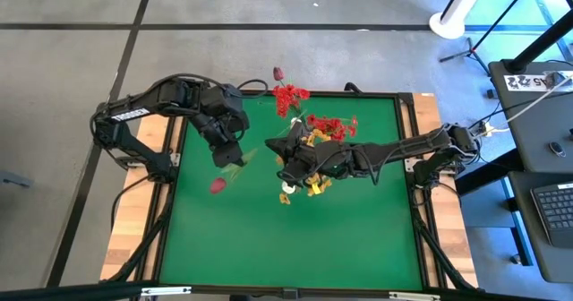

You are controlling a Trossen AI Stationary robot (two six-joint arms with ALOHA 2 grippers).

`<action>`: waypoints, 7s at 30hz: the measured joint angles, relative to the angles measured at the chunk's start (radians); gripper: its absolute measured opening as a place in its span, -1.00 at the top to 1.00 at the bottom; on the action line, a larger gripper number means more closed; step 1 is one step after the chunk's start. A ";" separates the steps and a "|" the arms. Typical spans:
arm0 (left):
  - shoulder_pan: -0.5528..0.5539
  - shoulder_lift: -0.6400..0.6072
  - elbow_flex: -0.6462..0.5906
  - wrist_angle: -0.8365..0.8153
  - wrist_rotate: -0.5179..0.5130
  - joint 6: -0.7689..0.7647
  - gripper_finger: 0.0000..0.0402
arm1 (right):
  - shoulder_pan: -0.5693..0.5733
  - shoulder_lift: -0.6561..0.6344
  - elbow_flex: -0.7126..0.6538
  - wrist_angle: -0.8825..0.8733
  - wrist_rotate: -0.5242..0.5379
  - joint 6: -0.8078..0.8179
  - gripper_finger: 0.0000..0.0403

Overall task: Sort flowers into vase by color
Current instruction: Put the red tulip into the violet vase

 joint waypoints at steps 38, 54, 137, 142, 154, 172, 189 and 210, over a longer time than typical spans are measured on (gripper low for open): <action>0.009 -0.057 0.497 -0.004 -0.390 0.378 0.20 | 0.027 -0.194 -0.001 0.055 0.070 0.301 0.99; -0.039 -0.243 -0.076 0.457 -0.403 0.625 0.52 | -0.229 -0.727 -0.367 -0.065 -0.302 0.927 1.00; 0.212 -0.488 -1.096 1.426 -0.311 0.387 1.00 | -0.760 0.172 -0.850 1.460 -0.951 1.539 1.00; 0.212 -0.488 -1.096 1.426 -0.312 0.387 1.00 | -0.760 0.164 -0.851 1.456 -0.951 1.538 1.00; 0.212 -0.488 -1.096 1.427 -0.315 0.387 1.00 | -0.760 0.146 -0.844 1.444 -0.962 1.517 1.00; 0.213 -0.488 -1.096 1.426 -0.324 0.414 1.00 | -0.759 0.207 -0.793 1.453 -1.019 1.527 1.00; 0.213 -0.488 -1.096 1.426 -0.323 0.414 1.00 | -0.760 0.251 -0.793 1.410 -1.076 1.536 1.00; 0.213 -0.488 -1.096 1.425 -0.330 0.393 1.00 | -0.760 0.252 -0.794 1.310 -1.180 1.538 0.75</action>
